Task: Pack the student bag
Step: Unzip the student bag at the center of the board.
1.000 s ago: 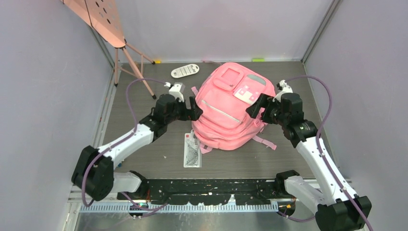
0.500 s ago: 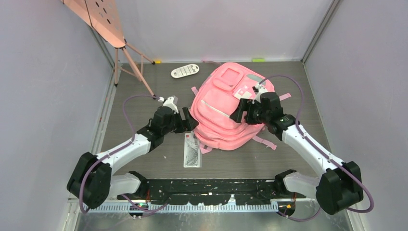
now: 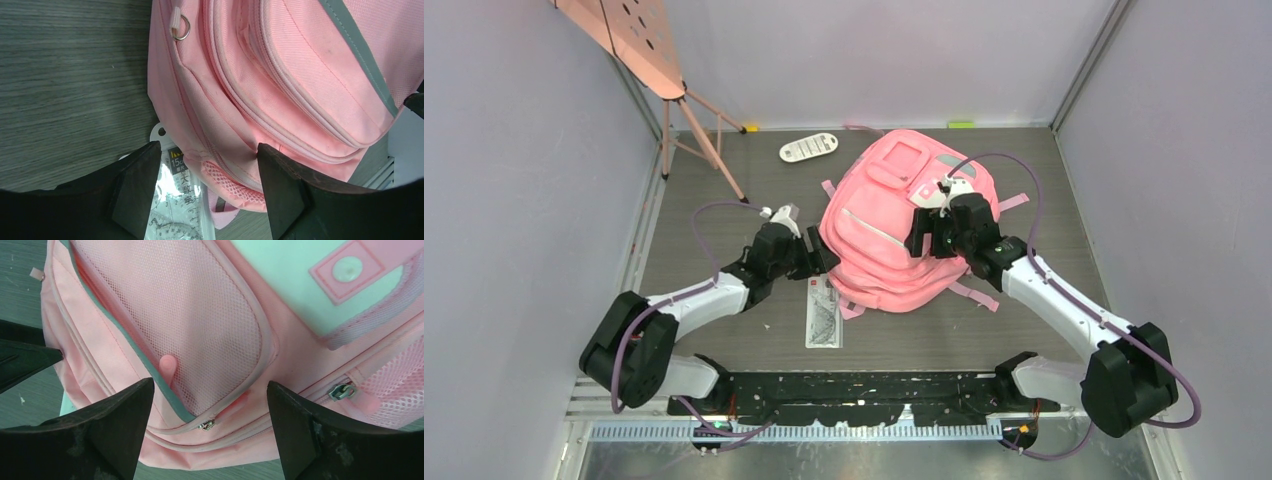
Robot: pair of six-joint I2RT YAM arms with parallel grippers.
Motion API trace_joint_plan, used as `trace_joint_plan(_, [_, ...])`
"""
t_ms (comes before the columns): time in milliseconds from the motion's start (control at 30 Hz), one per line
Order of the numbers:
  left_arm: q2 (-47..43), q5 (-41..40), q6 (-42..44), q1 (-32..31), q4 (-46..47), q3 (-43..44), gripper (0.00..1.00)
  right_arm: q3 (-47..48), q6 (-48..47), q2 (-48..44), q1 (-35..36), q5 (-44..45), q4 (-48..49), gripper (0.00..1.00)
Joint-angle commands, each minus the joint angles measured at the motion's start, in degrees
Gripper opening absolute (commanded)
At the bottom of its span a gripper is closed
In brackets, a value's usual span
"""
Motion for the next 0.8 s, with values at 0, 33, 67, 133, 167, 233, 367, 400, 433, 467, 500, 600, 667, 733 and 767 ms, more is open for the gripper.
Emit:
trace_joint_plan(0, [2.2, 0.0, -1.6, 0.1, 5.6, -1.0, 0.72, 2.6, -3.0, 0.1, 0.1, 4.3, 1.4, 0.91])
trace_joint_plan(33, [2.8, 0.2, -1.8, 0.1, 6.2, -1.0, 0.70, 2.7, -3.3, 0.3, 0.1, 3.1, 1.7, 0.91])
trace_joint_plan(67, [3.5, 0.3, -2.1, 0.1, 6.8, -0.9, 0.69, 2.7, -3.5, 0.8, 0.1, 2.5, 2.0, 0.91])
trace_joint_plan(133, [4.6, 0.6, -2.3, 0.1, 7.7, -0.7, 0.67, 3.0, -3.6, 2.0, 0.1, -1.5, 2.6, 0.91])
trace_joint_plan(167, [5.1, 0.7, -2.4, 0.1, 8.0, -0.5, 0.66, 3.2, -3.6, 2.8, 0.1, -3.3, 2.7, 0.91])
trace_joint_plan(233, [6.0, 0.7, -2.7, 0.1, 8.5, -0.3, 0.62, 3.1, -3.2, 3.5, 0.1, -5.8, 3.1, 0.90])
trace_joint_plan(367, [6.9, 1.0, -3.0, 0.1, 9.7, -0.2, 0.48, 2.7, -1.7, 2.4, 0.6, -10.3, 2.1, 0.84])
trace_joint_plan(400, [6.9, 1.1, -3.0, 0.1, 9.8, -0.2, 0.45, 2.6, -0.9, 1.9, 0.8, -10.9, 1.8, 0.83])
trace_joint_plan(433, [7.0, 0.9, -3.0, 0.1, 9.7, -0.3, 0.43, 2.3, -0.5, 0.8, 1.5, -11.6, 0.8, 0.80])
trace_joint_plan(467, [7.0, 0.6, -2.9, 0.1, 9.6, -0.3, 0.42, 2.3, 0.5, 0.3, 2.0, -11.6, 0.0, 0.79])
trace_joint_plan(500, [6.8, 0.4, -3.0, 0.1, 9.5, -0.3, 0.40, 2.2, 1.0, -0.9, 3.0, -11.0, -1.9, 0.76])
trace_joint_plan(600, [6.4, -0.4, -3.0, 0.1, 9.6, -0.7, 0.36, 1.1, 4.1, -3.1, 4.6, -11.2, -5.3, 0.73])
trace_joint_plan(667, [6.2, -0.8, -2.8, 0.1, 9.5, -0.7, 0.35, 0.2, 5.8, -4.3, 5.1, -13.4, -7.2, 0.71])
trace_joint_plan(733, [6.0, -0.8, -2.6, 0.1, 9.4, -0.5, 0.34, -0.4, 6.8, -5.4, 6.0, -14.0, -9.7, 0.70])
trace_joint_plan(767, [5.9, -0.8, -2.5, 0.1, 9.3, -0.5, 0.34, -0.5, 6.9, -5.8, 6.3, -13.9, -11.4, 0.70])
